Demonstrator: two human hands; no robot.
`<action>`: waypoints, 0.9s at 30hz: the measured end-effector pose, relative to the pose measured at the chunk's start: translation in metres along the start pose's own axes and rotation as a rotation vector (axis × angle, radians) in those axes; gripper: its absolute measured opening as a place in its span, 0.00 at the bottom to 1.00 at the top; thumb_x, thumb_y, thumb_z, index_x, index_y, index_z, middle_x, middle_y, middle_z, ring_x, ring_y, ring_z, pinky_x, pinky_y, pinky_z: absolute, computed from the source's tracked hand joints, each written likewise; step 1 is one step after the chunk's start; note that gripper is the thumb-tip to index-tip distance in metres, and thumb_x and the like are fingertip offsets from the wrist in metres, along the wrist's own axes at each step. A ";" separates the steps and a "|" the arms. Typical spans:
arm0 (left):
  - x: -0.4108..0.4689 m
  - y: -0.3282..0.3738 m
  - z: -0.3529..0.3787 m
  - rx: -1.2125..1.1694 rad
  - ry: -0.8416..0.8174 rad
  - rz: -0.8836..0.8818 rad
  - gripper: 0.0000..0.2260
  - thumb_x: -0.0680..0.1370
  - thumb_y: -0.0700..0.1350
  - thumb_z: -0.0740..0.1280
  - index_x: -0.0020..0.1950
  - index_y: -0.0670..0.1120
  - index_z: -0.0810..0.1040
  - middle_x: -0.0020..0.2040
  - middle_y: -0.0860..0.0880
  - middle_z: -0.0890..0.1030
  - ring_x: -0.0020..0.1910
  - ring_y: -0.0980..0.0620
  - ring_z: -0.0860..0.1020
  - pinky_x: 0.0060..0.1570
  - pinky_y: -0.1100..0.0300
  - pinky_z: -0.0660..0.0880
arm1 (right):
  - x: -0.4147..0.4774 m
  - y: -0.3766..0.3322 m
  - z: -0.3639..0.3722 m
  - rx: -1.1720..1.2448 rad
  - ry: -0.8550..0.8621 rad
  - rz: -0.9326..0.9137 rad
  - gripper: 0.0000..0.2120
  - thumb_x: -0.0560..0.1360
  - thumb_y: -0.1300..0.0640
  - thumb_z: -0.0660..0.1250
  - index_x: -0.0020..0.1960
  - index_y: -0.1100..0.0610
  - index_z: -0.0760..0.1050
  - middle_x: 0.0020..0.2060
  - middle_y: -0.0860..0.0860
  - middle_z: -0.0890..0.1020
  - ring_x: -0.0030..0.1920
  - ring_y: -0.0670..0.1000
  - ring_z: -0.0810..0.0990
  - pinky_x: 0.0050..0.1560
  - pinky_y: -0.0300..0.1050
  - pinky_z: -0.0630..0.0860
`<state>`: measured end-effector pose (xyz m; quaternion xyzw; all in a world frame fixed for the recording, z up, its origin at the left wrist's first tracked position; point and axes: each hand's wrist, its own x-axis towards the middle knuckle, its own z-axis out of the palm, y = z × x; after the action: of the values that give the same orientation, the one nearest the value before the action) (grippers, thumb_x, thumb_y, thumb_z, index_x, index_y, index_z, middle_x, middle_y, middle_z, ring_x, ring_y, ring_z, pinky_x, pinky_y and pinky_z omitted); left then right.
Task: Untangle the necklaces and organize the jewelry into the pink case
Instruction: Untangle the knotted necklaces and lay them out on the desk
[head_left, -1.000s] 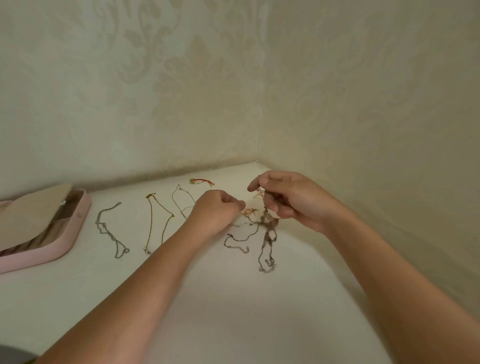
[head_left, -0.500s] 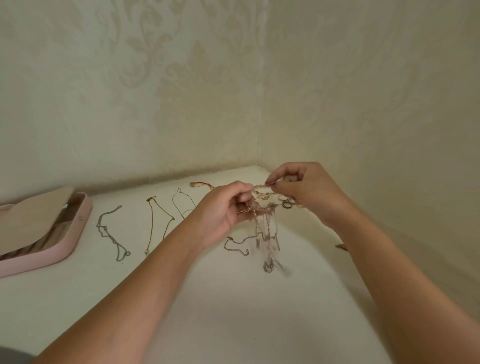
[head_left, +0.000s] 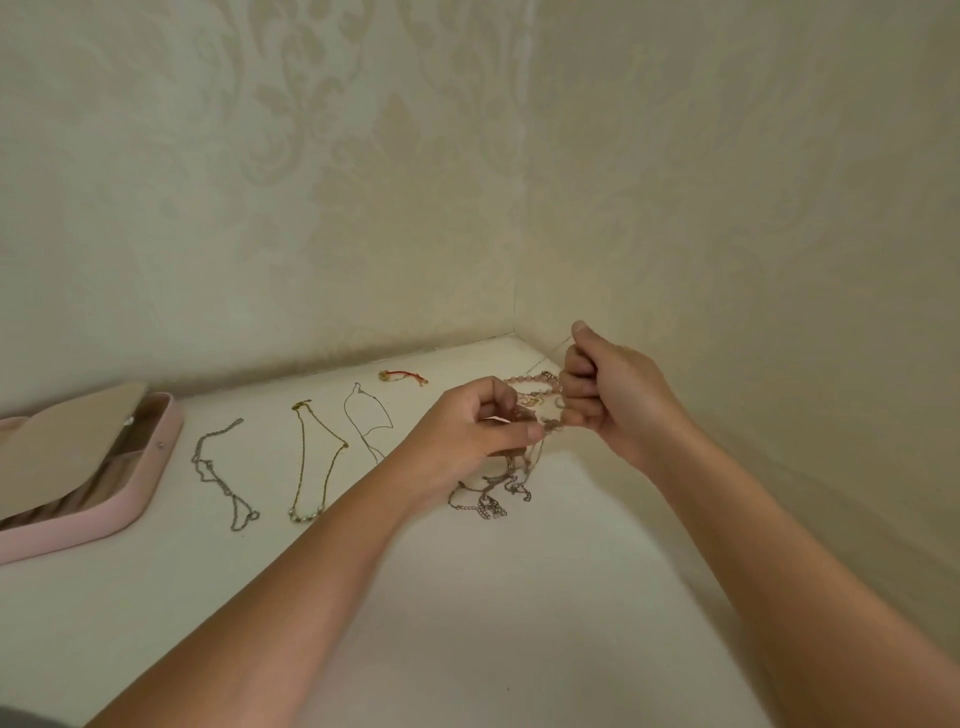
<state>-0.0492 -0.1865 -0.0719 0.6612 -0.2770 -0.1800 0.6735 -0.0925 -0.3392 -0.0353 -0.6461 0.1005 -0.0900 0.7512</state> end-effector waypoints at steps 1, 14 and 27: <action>0.000 -0.001 0.001 0.041 0.003 0.002 0.13 0.72 0.33 0.72 0.38 0.45 0.69 0.39 0.46 0.79 0.38 0.49 0.77 0.48 0.55 0.77 | 0.000 -0.001 -0.002 -0.045 0.029 -0.010 0.22 0.82 0.49 0.56 0.31 0.54 0.61 0.22 0.47 0.60 0.21 0.47 0.56 0.22 0.38 0.62; -0.001 0.011 -0.004 -0.315 -0.066 -0.163 0.17 0.76 0.28 0.60 0.35 0.47 0.64 0.34 0.47 0.81 0.32 0.54 0.80 0.33 0.63 0.77 | 0.004 0.001 -0.009 -0.100 -0.035 0.094 0.08 0.78 0.62 0.61 0.47 0.63 0.77 0.39 0.55 0.79 0.37 0.50 0.77 0.45 0.44 0.79; 0.004 0.006 -0.008 -0.310 0.034 -0.013 0.15 0.76 0.27 0.60 0.38 0.46 0.65 0.39 0.45 0.83 0.38 0.50 0.80 0.39 0.61 0.78 | -0.005 0.004 -0.003 -0.349 -0.111 -0.031 0.13 0.68 0.59 0.76 0.49 0.65 0.83 0.37 0.53 0.84 0.32 0.43 0.80 0.36 0.33 0.78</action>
<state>-0.0418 -0.1827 -0.0656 0.5539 -0.2302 -0.2136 0.7711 -0.0977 -0.3406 -0.0395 -0.7721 0.0634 -0.0470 0.6306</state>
